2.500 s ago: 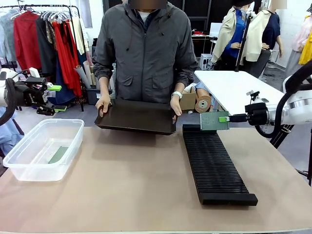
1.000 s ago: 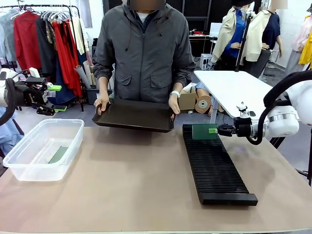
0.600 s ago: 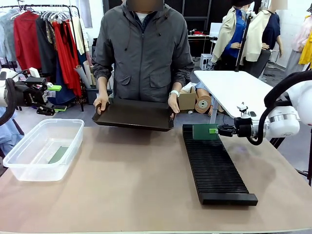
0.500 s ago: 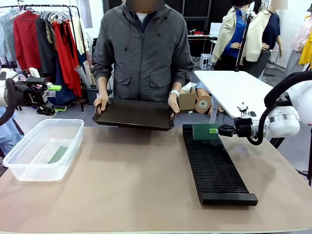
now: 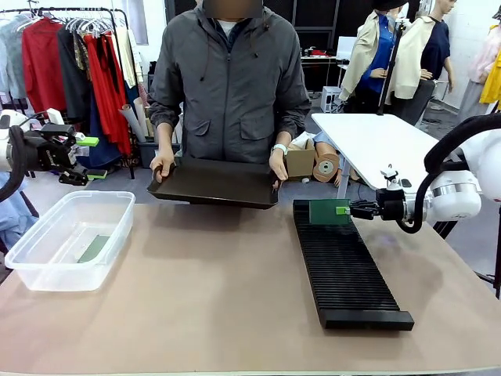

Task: Sort PCBs into racks and boxes based on the side picked up.
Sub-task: If the short side of the Blank PCB is picked up, insert it into the PCB Rack ; if the long side is picked up, place it in the Organizing box.

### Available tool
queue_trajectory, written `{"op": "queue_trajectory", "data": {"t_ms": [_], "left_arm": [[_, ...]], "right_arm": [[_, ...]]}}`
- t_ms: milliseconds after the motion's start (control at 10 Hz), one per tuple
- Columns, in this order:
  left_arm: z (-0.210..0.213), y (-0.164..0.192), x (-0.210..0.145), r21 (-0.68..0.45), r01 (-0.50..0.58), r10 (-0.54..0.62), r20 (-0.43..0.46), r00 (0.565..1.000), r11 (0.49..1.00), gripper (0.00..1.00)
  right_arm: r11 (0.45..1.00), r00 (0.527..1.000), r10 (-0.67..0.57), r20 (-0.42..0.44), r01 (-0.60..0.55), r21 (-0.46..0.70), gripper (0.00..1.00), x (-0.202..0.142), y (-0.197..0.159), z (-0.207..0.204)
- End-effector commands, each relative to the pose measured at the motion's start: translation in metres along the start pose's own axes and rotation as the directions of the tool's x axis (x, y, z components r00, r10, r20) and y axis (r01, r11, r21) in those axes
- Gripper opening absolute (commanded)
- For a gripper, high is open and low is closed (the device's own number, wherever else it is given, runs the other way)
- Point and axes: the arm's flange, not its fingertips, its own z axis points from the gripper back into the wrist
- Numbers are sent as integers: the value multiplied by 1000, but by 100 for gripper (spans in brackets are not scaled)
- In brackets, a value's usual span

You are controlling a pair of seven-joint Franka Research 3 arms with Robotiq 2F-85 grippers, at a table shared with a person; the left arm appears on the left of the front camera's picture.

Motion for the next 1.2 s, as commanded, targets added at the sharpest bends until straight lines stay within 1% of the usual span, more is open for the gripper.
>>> {"op": "queue_trajectory", "data": {"t_ms": [0,900,1100], "left_arm": [[0,-3,-2,10,4,-4,-2,1000,1000,96],[0,-3,-2,10,4,-4,-2,1000,1000,96],[0,-3,-2,10,4,-4,-2,1000,1000,96]], "right_arm": [[1000,1000,11,-4,-11,3,0,3,1,-2],[1000,1000,-1,-3,1,19,0,4,-3,-2],[1000,1000,-3,-21,4,27,0,4,-6,-5]]}}
